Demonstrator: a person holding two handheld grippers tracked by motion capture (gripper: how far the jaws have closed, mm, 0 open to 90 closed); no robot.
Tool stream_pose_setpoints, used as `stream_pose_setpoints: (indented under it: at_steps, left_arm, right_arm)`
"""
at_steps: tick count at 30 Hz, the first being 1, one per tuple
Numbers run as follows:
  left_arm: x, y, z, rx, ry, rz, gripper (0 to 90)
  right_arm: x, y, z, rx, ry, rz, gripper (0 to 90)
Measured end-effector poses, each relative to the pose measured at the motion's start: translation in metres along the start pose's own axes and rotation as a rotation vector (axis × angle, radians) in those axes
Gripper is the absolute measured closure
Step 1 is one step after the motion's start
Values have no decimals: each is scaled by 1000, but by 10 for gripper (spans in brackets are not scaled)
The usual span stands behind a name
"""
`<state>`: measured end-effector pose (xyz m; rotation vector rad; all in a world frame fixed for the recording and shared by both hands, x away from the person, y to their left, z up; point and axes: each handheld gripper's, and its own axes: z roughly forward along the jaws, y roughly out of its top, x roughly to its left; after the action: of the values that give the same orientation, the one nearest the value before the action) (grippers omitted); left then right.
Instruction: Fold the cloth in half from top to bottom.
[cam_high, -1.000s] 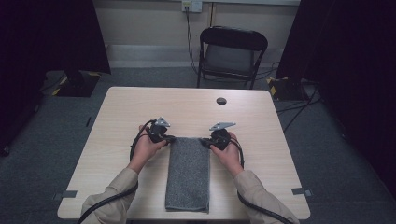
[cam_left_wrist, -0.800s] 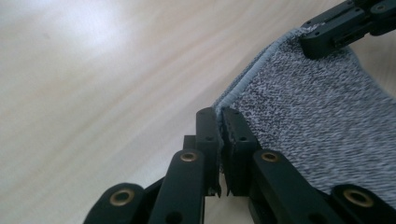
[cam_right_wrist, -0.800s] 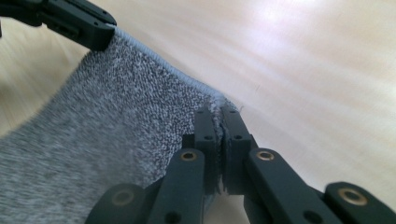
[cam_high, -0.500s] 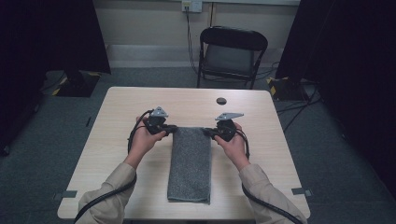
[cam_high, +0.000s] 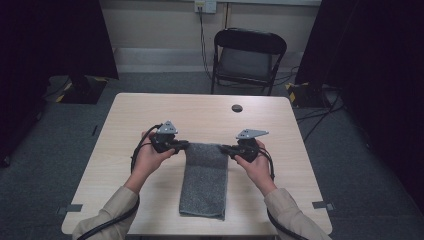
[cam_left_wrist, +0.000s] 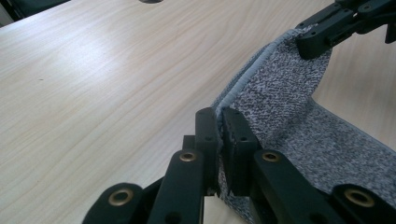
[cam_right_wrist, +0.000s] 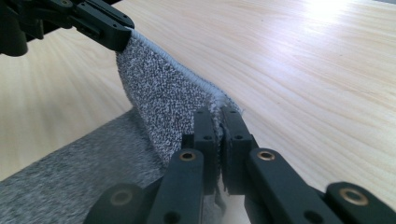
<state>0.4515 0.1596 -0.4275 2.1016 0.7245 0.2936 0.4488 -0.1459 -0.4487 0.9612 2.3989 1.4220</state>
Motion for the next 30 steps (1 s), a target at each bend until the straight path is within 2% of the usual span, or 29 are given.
stream_pose_setpoints:
  at_steps: [6, 13, 18, 21, 23, 30]
  left_arm:
    - [-7, -6, -4, 11, -10, -1, 856]
    - [-15, -19, -5, 45, -27, -4, 856]
    - [-25, -34, 0, 77, -54, -4, 855]
    - [-26, -46, 4, 93, -65, -34, 854]
    - [-30, -51, 7, 104, -72, -34, 854]
    - [-37, -56, 15, 128, -83, -18, 852]
  right_arm:
    - [9, -1, -7, 2, 5, -12, 868]
    - [22, -12, -9, 27, 23, -39, 864]
    - [28, -23, -10, 39, 30, -43, 861]
    - [32, -31, -10, 50, 39, -42, 860]
    - [35, -38, -9, 66, 46, -43, 856]
    - [40, -57, -6, 122, 47, -50, 855]
